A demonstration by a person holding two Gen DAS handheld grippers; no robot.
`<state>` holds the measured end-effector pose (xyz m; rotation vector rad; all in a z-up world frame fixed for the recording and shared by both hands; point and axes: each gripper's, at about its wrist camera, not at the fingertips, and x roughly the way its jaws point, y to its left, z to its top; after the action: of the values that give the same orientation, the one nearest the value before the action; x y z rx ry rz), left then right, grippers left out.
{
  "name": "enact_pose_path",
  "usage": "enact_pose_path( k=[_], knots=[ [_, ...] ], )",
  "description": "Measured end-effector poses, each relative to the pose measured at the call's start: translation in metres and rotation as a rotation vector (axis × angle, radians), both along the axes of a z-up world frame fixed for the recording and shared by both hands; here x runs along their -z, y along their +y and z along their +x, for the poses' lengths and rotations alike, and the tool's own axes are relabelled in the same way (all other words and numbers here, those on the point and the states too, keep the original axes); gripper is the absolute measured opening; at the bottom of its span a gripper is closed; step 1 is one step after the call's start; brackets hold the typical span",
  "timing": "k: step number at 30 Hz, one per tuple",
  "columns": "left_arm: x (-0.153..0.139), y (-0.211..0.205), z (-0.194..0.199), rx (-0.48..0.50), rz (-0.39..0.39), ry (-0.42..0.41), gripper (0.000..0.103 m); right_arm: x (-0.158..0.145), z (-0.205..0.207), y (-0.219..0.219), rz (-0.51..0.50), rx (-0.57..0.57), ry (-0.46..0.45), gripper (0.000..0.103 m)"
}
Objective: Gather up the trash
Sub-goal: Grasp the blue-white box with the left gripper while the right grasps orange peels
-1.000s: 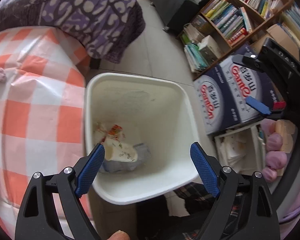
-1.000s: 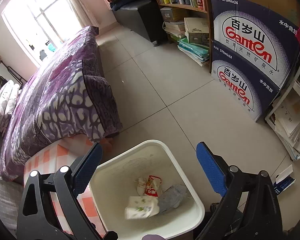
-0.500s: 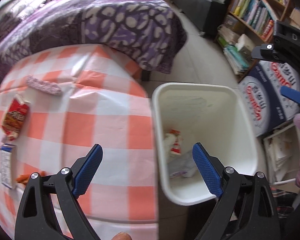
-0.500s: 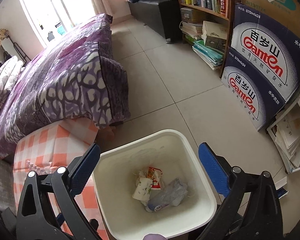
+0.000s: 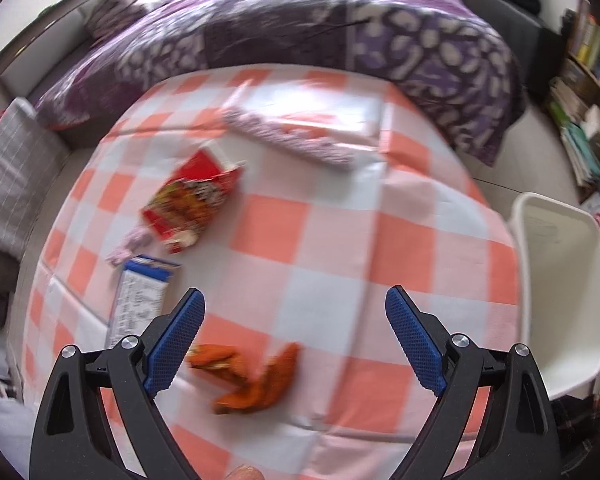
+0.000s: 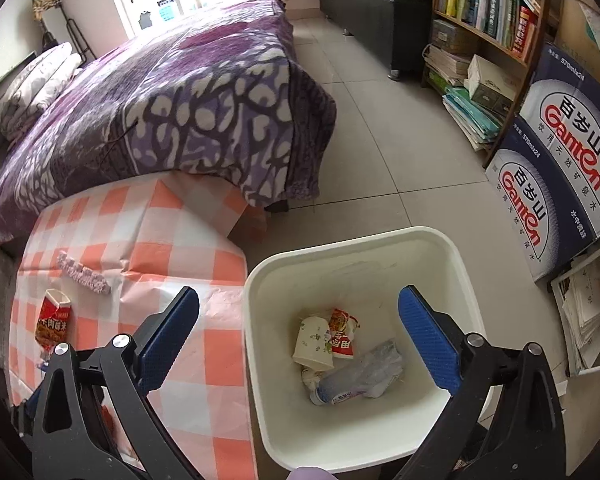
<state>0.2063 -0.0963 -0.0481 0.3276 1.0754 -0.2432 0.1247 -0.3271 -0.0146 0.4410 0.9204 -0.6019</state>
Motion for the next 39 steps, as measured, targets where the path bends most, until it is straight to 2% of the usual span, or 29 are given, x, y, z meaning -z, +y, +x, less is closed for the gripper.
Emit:
enact_pose_path(
  k=[7, 13, 20, 23, 25, 26, 32, 39],
  knots=[
    [0.005, 0.071, 0.034, -0.166, -0.001, 0.034, 0.089, 0.005, 0.027, 0.065, -0.062, -0.217, 0.0, 0.096],
    [0.022, 0.109, 0.049, -0.202, -0.017, 0.125, 0.089, 0.016, 0.048, 0.121, -0.093, -0.45, 0.021, 0.096],
    [0.043, 0.134, 0.052, -0.218, -0.043, 0.213, 0.089, 0.03, 0.056, 0.181, -0.161, -0.715, 0.073, 0.096],
    [0.047, 0.141, 0.051, -0.215, -0.057, 0.229, 0.087, 0.034, 0.057, 0.195, -0.158, -0.781, 0.092, 0.096],
    [0.051, 0.144, 0.051, -0.21, -0.055, 0.239, 0.076, 0.037, 0.055, 0.202, -0.154, -0.819, 0.102, 0.096],
    [0.054, 0.145, 0.05, -0.207, -0.054, 0.251, 0.066, 0.038, 0.055, 0.207, -0.154, -0.845, 0.107, 0.096],
    [0.051, 0.15, 0.042, -0.197, -0.049, 0.232, 0.063, 0.043, 0.05, 0.22, -0.132, -0.936, 0.12, 0.096],
    [0.027, 0.164, 0.039, -0.215, -0.082, 0.206, 0.063, 0.053, 0.044, 0.233, -0.088, -1.032, 0.154, 0.096]
  ],
)
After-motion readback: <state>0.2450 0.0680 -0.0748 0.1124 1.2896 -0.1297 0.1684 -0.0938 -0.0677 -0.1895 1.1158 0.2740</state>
